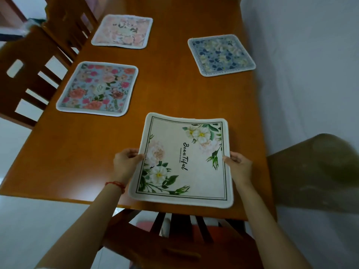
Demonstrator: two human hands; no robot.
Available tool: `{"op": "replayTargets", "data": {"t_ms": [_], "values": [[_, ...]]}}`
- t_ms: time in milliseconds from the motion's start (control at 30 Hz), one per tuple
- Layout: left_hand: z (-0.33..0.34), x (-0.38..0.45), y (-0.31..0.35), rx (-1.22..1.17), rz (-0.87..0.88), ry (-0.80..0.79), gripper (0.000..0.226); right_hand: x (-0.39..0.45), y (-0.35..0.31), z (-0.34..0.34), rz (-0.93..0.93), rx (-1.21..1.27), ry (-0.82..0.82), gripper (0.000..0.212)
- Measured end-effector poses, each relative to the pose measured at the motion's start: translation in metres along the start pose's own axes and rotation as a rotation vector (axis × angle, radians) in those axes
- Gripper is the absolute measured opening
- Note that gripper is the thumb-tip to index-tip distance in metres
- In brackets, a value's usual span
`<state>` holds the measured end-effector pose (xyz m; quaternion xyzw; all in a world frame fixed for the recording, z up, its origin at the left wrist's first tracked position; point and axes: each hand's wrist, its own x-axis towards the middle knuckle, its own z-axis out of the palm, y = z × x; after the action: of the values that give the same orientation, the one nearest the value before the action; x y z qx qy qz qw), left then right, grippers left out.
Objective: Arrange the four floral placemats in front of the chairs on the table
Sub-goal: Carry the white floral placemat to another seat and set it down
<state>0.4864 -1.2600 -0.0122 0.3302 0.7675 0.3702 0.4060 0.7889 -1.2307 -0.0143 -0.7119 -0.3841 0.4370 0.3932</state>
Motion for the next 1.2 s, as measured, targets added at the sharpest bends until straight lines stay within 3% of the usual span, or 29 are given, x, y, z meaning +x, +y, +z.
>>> {"op": "replayTargets", "data": {"t_ms": [367,867,1200], "values": [[0.004,0.043,-0.027,0.091,-0.111,-0.003,0.011,0.022,0.025,0.033,0.06,-0.134,0.041,0.023],[0.021,0.048,-0.034,0.315,0.114,0.026,0.018,0.034,0.036,0.017,0.024,-0.307,0.086,0.028],[0.025,0.049,-0.037,0.331,0.118,0.025,0.02,0.036,0.041,0.011,0.028,-0.282,0.073,0.029]]}}
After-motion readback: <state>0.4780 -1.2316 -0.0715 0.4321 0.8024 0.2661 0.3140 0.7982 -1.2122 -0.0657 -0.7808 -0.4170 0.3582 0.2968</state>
